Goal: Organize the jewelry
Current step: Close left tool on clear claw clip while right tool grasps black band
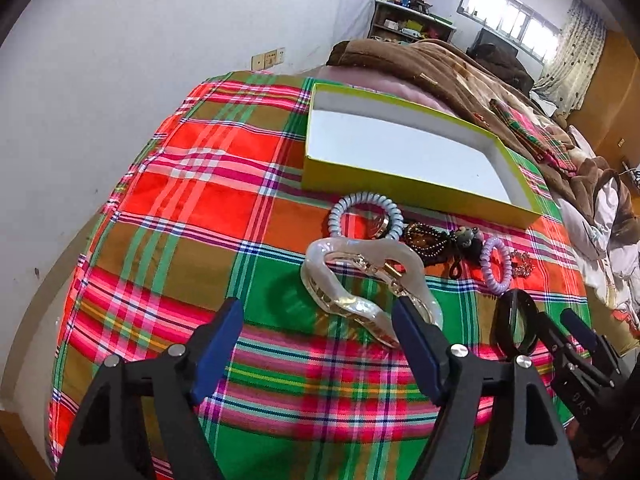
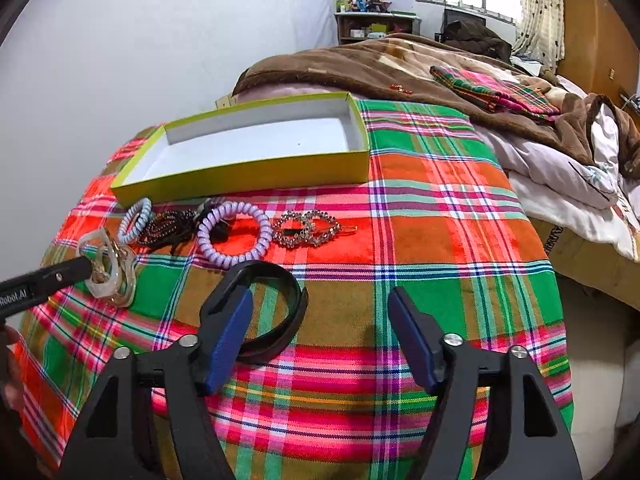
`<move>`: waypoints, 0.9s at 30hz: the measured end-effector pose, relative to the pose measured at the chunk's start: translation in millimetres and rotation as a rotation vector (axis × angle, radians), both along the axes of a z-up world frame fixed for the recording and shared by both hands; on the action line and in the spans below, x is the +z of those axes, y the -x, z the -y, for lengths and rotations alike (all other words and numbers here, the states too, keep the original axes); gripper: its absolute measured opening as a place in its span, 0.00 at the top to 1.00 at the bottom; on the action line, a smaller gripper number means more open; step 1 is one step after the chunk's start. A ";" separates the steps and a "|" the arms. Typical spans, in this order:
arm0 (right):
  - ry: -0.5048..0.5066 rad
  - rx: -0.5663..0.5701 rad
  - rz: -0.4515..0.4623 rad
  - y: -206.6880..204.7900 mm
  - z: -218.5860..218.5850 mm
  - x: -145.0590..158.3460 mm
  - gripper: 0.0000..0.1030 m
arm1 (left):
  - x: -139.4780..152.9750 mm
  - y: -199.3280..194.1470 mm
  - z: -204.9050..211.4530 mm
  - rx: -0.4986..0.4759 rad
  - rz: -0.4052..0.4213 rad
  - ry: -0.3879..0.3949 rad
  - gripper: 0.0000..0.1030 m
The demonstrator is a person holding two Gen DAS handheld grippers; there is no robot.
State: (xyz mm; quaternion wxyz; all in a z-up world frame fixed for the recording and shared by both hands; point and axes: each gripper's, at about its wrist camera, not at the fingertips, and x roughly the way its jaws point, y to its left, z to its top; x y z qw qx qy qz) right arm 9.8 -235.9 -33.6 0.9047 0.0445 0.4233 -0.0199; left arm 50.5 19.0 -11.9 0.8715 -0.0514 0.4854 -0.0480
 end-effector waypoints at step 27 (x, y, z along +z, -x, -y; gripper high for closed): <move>0.025 0.028 -0.036 -3.2 -8.5 -7.0 0.64 | -16.0 4.2 4.6 -0.062 -0.083 -0.095 0.57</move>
